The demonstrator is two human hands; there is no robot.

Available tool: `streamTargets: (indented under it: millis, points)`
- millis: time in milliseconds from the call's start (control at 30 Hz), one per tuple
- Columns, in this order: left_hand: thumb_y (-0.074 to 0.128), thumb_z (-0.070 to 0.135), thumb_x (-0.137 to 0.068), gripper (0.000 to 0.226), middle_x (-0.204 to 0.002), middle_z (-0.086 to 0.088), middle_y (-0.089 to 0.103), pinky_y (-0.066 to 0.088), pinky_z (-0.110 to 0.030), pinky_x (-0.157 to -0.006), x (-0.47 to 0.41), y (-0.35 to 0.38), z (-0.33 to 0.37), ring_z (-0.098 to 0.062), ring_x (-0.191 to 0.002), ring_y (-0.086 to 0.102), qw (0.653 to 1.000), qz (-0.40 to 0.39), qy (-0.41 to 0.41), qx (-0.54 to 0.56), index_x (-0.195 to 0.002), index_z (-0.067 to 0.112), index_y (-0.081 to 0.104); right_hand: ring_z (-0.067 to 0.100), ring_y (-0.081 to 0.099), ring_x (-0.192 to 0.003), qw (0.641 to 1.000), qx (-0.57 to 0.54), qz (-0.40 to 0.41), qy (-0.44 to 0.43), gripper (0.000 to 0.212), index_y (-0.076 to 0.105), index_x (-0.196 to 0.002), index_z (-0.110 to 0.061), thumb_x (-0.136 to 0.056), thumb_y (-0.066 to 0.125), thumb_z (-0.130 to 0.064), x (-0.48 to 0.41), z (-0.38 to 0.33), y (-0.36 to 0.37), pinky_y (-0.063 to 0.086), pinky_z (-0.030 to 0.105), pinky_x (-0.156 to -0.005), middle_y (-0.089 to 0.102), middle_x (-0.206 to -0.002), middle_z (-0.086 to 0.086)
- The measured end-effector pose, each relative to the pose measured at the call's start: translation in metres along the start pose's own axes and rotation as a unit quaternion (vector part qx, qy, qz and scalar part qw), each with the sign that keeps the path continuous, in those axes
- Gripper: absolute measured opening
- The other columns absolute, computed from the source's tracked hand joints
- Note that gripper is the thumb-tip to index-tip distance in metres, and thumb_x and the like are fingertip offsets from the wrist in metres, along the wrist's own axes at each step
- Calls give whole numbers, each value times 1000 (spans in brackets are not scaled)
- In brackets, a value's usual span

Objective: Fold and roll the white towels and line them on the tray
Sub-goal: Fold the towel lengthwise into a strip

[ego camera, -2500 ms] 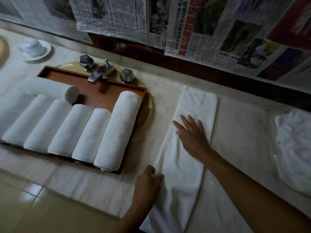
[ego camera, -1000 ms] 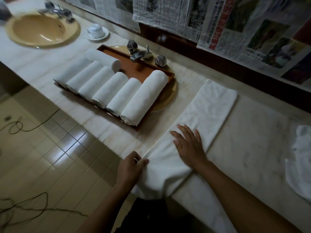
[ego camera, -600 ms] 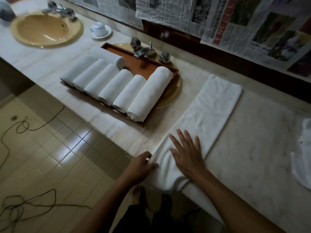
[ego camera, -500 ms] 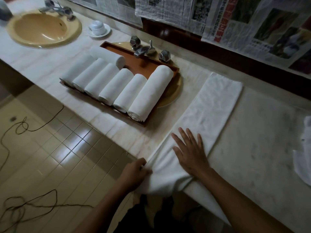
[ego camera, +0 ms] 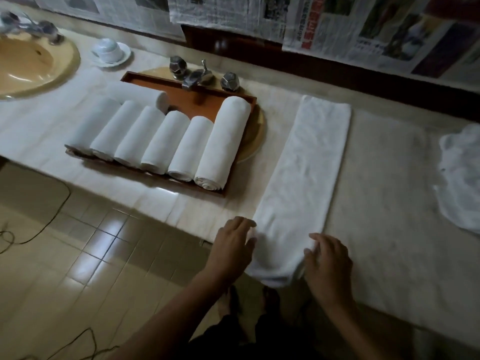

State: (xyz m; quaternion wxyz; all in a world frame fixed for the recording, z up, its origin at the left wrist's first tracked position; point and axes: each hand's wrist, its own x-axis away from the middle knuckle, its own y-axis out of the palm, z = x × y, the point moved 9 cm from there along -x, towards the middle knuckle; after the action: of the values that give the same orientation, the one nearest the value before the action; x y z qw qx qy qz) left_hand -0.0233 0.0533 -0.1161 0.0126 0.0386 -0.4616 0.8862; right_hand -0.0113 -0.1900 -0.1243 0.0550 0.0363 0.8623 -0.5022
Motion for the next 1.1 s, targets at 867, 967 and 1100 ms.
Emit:
streamTargets:
  millis: [867,967,1100]
  points:
    - [27,61,-104,75,-172,-6,2,11,-62,-122,4,75,-6,-25,-159,0,951,-109,215,-193,-164,19,13,18,72,-103,783,-440,-206,390,51,70,-111,-22,-71,87,-49,137,19,86,58,41,-93,77,-107,-1]
    - [24,62,-104,75,-172,-6,0,9,-62,-123,5,76,-6,-24,-158,-2,950,-114,216,-197,-164,19,12,4,73,-84,808,-367,-230,399,12,70,-92,-26,-88,80,-33,149,27,83,58,25,-75,77,-93,-4]
    - [19,62,-104,74,-172,-3,-8,4,-61,-124,6,76,-6,-21,-158,-10,950,-131,209,-193,-164,22,3,21,76,-88,747,-478,-214,409,22,74,-102,-6,-84,83,-16,156,28,72,57,28,-70,79,-95,10]
